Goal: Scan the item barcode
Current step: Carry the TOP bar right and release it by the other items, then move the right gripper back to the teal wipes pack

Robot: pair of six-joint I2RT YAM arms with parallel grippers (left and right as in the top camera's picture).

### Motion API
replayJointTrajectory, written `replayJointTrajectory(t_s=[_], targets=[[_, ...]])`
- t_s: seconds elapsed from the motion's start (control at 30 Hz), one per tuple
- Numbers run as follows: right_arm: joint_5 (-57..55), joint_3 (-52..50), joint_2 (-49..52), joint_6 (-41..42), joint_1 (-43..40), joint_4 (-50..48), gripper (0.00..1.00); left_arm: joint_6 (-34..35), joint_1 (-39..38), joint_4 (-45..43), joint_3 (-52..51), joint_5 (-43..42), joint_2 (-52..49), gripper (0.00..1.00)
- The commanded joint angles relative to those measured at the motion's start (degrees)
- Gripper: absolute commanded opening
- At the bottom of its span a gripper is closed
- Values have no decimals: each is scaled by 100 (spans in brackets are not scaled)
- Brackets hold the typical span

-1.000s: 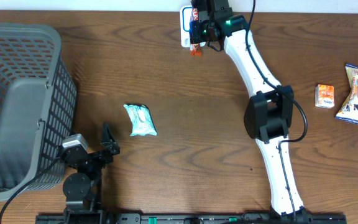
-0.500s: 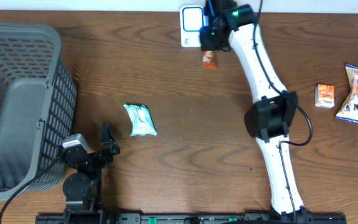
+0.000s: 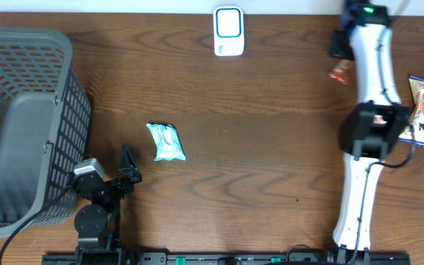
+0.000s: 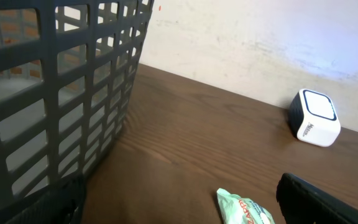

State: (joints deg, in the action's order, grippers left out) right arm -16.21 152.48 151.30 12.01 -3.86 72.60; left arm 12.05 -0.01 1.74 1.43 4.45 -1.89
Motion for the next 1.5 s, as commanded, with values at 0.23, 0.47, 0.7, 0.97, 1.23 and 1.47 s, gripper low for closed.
replayJointTrajectory(t_s=[0.23, 0.47, 0.7, 0.97, 1.23, 1.47], targets=[[-267, -1416, 13, 643, -1700, -953, 16, 31, 15, 212, -109, 57, 4, 98], [636, -737, -404, 619, -2074, -472, 99, 31, 15, 212, -111, 57, 4, 98], [2675, -398, -1491, 793, -1943, -240, 99, 31, 15, 212, -111, 57, 4, 98], [4094, -400, -2122, 791, -728, 459, 99, 31, 15, 212, -109, 57, 4, 98], [3856, -424, -1829, 763, 1394, 960, 99, 31, 15, 212, -111, 57, 4, 98], [3823, -424, -1172, 776, 3182, 1060, 99, 31, 15, 212, -109, 57, 4, 98]])
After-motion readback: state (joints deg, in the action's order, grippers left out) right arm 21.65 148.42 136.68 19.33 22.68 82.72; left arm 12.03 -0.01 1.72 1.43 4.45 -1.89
